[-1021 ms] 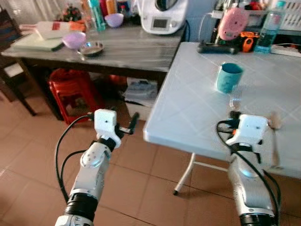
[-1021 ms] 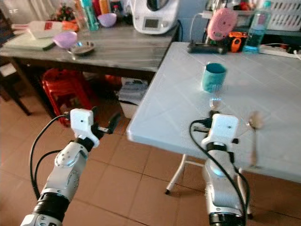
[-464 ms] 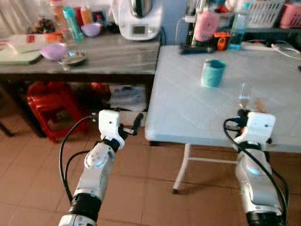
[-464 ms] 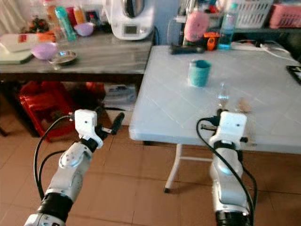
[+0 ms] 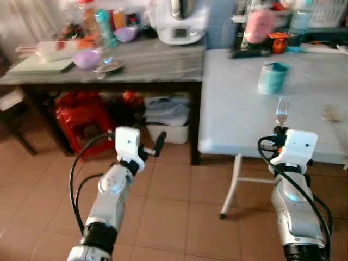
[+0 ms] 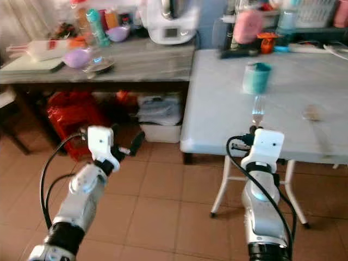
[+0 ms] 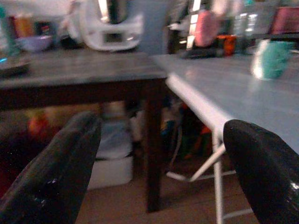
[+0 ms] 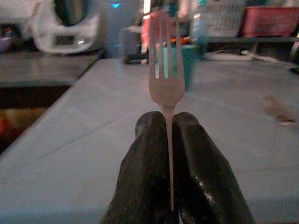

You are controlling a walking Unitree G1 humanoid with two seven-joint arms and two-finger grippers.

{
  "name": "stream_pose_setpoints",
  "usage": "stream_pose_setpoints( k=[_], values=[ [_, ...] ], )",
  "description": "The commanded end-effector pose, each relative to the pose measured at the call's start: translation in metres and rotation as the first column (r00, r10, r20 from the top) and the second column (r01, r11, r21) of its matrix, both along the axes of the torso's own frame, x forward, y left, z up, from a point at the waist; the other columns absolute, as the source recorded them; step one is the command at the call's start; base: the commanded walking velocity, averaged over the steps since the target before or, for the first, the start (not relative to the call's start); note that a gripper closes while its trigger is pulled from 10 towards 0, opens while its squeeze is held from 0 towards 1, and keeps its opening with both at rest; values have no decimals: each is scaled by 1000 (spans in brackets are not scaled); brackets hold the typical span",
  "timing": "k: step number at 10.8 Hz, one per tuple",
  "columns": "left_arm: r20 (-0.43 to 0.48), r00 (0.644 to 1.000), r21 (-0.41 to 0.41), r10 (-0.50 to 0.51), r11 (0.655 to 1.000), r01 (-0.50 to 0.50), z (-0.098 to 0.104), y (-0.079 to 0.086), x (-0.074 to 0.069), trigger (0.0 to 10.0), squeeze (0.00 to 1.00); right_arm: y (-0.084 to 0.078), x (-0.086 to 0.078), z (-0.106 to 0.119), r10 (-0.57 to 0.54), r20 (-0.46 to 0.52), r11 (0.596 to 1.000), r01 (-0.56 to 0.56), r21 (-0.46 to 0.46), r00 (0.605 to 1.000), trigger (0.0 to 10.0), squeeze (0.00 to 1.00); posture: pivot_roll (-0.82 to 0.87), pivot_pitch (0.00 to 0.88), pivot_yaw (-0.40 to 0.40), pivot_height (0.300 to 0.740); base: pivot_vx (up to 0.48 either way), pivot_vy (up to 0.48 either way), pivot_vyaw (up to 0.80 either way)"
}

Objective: Setting the table

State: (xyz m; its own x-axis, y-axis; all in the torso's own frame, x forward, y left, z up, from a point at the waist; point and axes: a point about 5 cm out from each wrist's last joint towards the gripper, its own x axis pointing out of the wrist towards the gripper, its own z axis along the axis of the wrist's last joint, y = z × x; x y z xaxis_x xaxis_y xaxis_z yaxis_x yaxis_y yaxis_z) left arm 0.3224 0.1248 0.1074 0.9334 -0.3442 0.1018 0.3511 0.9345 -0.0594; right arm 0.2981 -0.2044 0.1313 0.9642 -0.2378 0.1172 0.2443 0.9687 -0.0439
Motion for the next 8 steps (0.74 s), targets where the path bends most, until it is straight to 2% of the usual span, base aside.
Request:
stream_pose_setpoints(
  k=[1, 5, 6, 7, 8],
  values=[
    [5, 1000, 16, 24, 1000, -24, 1, 9, 1, 10000, 0, 7, 2, 4, 19, 19, 1000, -19, 7, 1000, 10000, 0, 45, 4, 97, 740, 0, 424, 0],
    [6, 1000, 16, 23, 1000, -23, 1, 8, 1, 10000, 0, 5, 5, 5, 11, 23, 1000, -11, 12, 1000, 10000, 0, 47, 1, 97, 740, 0, 409, 0],
    [17, 1000, 24, 19, 1000, -19, 2, 7, 1, 10000, 0, 5, 5, 5, 10, 24, 1000, -10, 8, 1000, 10000, 0, 47, 1, 97, 740, 0, 0, 0],
    [10, 999, -4, -46, 999, 46, 3, 4, -1, 10000, 0, 4, 5, 5, 9, 26, 1000, -9, 6, 1000, 10000, 0, 46, 2, 97, 740, 0, 0, 0],
    [25, 998, -6, -64, 998, 64, 5, 4, -3, 10000, 0, 3, 4, 5, 8, 26, 1000, -8, 3, 1000, 10000, 0, 46, 3, 97, 740, 0, 0, 0]
  ],
)
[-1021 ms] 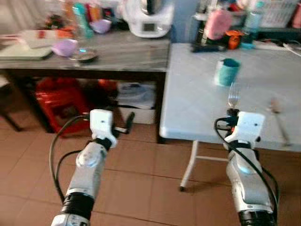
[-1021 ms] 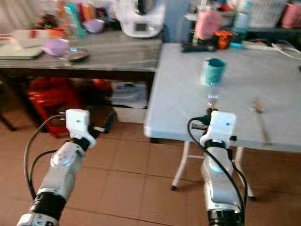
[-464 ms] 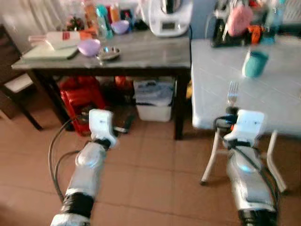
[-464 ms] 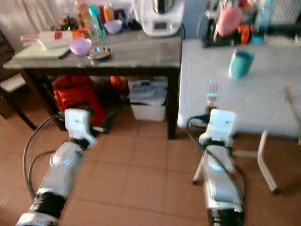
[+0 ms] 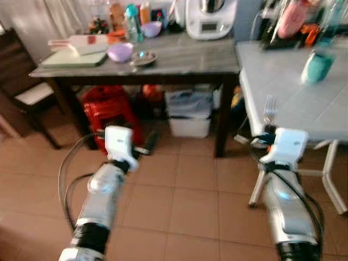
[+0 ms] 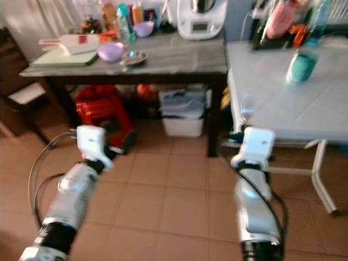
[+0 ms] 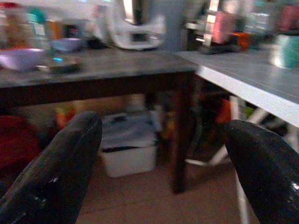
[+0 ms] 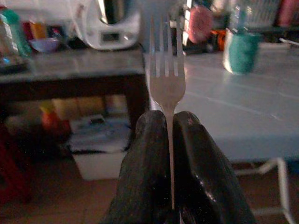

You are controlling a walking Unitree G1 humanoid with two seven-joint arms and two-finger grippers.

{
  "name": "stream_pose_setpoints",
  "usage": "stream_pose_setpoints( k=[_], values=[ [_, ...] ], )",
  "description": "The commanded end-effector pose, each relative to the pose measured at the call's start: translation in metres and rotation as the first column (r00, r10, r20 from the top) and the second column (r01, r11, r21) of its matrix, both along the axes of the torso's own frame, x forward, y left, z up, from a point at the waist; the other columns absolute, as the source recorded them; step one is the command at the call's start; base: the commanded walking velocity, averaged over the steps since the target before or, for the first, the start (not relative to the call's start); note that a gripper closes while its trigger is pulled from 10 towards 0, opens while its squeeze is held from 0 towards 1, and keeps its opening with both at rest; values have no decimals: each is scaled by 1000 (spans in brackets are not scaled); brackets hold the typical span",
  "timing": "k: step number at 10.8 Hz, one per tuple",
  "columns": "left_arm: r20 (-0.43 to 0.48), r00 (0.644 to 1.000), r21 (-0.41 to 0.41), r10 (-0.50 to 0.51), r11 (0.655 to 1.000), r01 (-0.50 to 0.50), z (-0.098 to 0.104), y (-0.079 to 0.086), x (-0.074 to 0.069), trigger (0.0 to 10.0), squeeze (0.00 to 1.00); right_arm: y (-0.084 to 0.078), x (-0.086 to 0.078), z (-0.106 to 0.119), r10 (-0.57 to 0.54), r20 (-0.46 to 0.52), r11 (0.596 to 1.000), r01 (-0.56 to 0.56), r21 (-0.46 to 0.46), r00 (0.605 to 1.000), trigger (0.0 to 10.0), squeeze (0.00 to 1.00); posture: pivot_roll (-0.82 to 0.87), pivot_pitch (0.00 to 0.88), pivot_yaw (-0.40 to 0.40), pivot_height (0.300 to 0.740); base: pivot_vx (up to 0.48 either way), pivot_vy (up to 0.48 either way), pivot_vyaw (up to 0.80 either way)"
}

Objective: Setting the table

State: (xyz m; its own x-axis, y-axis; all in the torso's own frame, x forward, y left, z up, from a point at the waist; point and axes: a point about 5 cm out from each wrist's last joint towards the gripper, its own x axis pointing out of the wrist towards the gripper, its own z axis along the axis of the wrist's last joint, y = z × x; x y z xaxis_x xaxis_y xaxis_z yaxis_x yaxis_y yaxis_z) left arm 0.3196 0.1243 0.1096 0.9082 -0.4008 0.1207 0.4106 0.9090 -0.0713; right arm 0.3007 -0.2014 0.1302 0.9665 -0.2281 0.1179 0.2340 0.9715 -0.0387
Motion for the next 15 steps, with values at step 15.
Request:
stream_pose_setpoints(
  k=[15],
  values=[
    [-13, 999, -24, -50, 998, 50, 1, -2, 0, 10000, 0, -1, 2, 7, 8, 33, 1000, -8, -9, 999, 10000, 0, 31, 0, 97, 740, 343, 0, 98]
  ],
)
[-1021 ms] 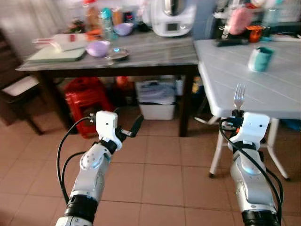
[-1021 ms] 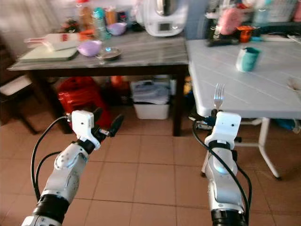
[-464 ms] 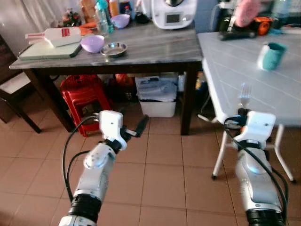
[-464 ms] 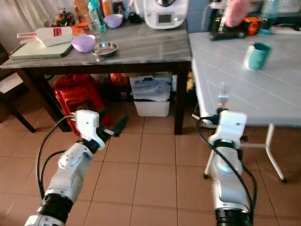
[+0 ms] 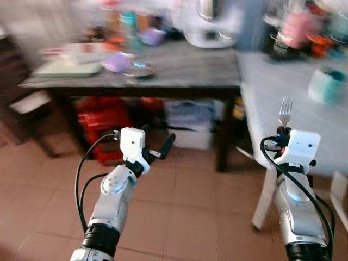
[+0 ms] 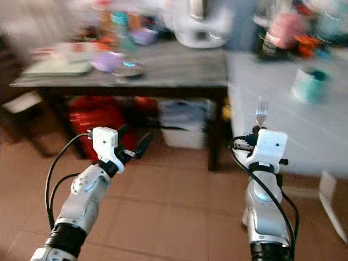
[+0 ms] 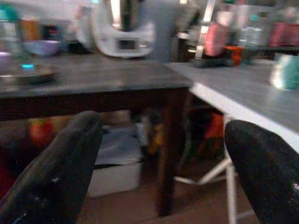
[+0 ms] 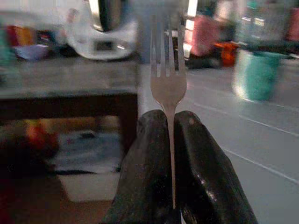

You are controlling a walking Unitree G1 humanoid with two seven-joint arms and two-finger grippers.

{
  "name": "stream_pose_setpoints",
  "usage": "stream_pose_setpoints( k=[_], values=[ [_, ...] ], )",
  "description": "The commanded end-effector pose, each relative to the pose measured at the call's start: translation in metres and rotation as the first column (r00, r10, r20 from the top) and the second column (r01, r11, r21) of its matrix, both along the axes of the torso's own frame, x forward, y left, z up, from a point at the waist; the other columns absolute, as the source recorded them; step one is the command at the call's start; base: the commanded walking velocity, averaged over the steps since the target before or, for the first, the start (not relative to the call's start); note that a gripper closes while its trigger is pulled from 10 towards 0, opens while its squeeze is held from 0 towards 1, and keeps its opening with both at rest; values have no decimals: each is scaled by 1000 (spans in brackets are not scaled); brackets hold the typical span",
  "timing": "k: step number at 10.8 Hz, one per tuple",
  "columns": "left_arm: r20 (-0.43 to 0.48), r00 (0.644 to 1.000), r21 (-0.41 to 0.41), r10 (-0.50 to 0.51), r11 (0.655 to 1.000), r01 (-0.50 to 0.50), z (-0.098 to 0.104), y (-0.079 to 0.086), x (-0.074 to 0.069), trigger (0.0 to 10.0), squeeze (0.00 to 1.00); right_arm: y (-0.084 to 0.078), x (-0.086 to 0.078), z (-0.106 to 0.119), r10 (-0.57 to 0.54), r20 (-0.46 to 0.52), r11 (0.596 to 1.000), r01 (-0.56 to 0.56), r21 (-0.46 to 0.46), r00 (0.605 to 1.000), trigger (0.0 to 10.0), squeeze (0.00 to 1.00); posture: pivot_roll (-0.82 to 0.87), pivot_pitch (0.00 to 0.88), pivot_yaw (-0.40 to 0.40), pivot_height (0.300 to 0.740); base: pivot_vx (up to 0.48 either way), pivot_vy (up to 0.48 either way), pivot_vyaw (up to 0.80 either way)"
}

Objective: Setting the table

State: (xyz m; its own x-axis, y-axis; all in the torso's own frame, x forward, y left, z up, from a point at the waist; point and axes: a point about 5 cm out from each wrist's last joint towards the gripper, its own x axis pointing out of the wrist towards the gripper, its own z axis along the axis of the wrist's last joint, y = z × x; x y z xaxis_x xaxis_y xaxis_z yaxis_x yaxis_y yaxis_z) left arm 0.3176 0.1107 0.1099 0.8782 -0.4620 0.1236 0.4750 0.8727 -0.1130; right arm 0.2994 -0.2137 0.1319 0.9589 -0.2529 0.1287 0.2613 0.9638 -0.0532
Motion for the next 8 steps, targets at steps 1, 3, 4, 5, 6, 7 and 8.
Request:
stream_pose_setpoints(
  k=[1, 3, 4, 5, 6, 7, 8],
  values=[
    [0, 1000, 15, 21, 1000, -21, 1, 11, 2, 10000, 0, 12, 3, 6, 37, 27, 999, -37, 6, 999, 10000, 0, 31, 0, 96, 740, 382, 0, 519],
    [-5, 1000, 17, 26, 1000, -26, 0, 11, 2, 10000, 0, 11, 4, 6, 39, 31, 999, -39, 8, 999, 10000, 0, 33, 0, 94, 740, 358, 0, 506],
    [-29, 997, 28, 67, 997, -66, -3, 13, 3, 10000, 0, 12, 5, 7, 39, 33, 999, -40, 12, 999, 10000, 0, 36, 0, 92, 740, 0, 0, 0],
    [-54, 997, 8, 49, 999, -49, -6, 9, 1, 10000, 0, 13, 6, 7, 41, 34, 999, -42, 21, 999, 10000, 0, 38, 0, 90, 740, 0, 0, 0],
    [-48, 998, 7, 35, 999, -34, -6, 7, 0, 10000, 0, 13, 6, 7, 41, 36, 999, -42, 28, 999, 10000, 0, 38, 0, 89, 740, 0, 0, 0],
    [-48, 998, 15, 35, 999, -34, -6, 7, 0, 10000, 0, 12, 6, 6, 38, 32, 999, -39, 37, 999, 10000, 0, 38, 0, 88, 740, 0, 0, 0],
    [-46, 998, 13, 34, 999, -33, -5, 6, 0, 10000, 0, 12, 6, 6, 38, 31, 998, -39, 40, 999, 10000, 0, 36, 0, 88, 740, 0, 285, 0]
  ],
)
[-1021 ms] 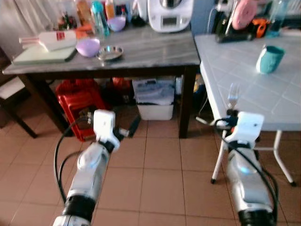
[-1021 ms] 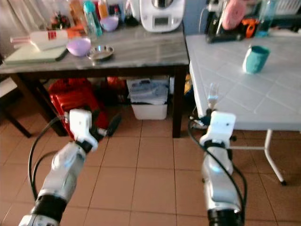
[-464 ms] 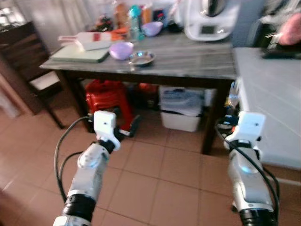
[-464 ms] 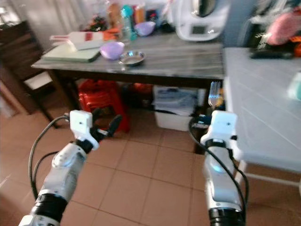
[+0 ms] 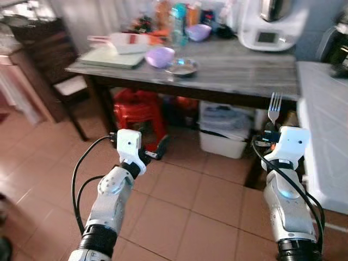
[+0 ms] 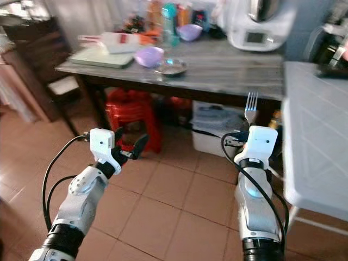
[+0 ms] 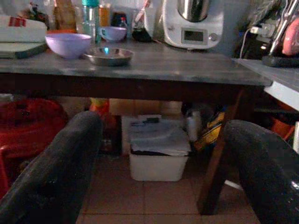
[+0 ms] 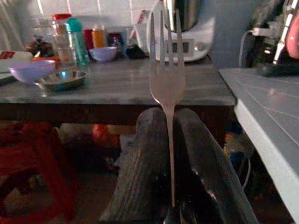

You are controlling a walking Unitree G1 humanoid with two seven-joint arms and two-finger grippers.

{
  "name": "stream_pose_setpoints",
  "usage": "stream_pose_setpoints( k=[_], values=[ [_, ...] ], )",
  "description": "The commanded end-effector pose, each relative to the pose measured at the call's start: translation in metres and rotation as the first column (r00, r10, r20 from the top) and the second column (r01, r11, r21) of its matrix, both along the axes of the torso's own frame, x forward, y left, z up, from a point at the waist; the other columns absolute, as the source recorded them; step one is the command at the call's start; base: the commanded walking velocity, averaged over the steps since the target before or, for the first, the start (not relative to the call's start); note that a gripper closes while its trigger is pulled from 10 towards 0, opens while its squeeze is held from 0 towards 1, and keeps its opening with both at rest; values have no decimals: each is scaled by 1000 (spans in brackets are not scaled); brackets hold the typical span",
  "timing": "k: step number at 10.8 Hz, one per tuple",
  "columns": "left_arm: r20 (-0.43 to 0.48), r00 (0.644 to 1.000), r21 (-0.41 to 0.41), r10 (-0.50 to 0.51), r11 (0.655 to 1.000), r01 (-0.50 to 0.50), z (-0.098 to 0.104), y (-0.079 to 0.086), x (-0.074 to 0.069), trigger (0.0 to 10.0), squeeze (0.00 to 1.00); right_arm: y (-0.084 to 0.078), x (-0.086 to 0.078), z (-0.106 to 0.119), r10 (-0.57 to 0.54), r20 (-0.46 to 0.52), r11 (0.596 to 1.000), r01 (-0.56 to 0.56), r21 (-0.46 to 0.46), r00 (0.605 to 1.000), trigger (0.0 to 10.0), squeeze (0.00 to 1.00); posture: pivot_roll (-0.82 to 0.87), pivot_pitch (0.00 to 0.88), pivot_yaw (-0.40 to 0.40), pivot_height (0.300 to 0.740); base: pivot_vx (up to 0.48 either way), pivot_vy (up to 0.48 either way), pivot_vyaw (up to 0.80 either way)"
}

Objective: Setting the table

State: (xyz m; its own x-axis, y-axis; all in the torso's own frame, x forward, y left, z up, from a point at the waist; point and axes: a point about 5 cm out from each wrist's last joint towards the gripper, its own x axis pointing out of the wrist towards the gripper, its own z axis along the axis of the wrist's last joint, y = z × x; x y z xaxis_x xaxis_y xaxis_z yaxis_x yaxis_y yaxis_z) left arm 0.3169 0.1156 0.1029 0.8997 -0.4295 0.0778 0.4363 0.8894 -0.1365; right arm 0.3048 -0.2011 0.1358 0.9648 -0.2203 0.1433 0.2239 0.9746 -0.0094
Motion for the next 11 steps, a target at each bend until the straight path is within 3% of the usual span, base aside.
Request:
stream_pose_setpoints(
  k=[1, 6, 11],
  values=[
    [5, 1000, 16, -5, 1000, 5, 2, 2, 2, 10000, 0, -1, 1, 2, 0, 5, 1000, 0, 2, 1000, 10000, 0, 36, 0, 88, 740, 0, 296, -800],
    [12, 1000, 27, -18, 999, 18, 2, 0, 0, 10000, 0, 1, 1, 0, 5, 6, 1000, -5, 12, 1000, 10000, 0, 39, 0, 94, 740, 0, 385, -741],
    [12, 1000, 26, -22, 999, 22, 2, -2, 0, 10000, 0, 3, 0, 1, 15, 13, 1000, -15, 9, 1000, 10000, 0, 39, 0, 95, 740, 0, 425, 0]
  ],
)
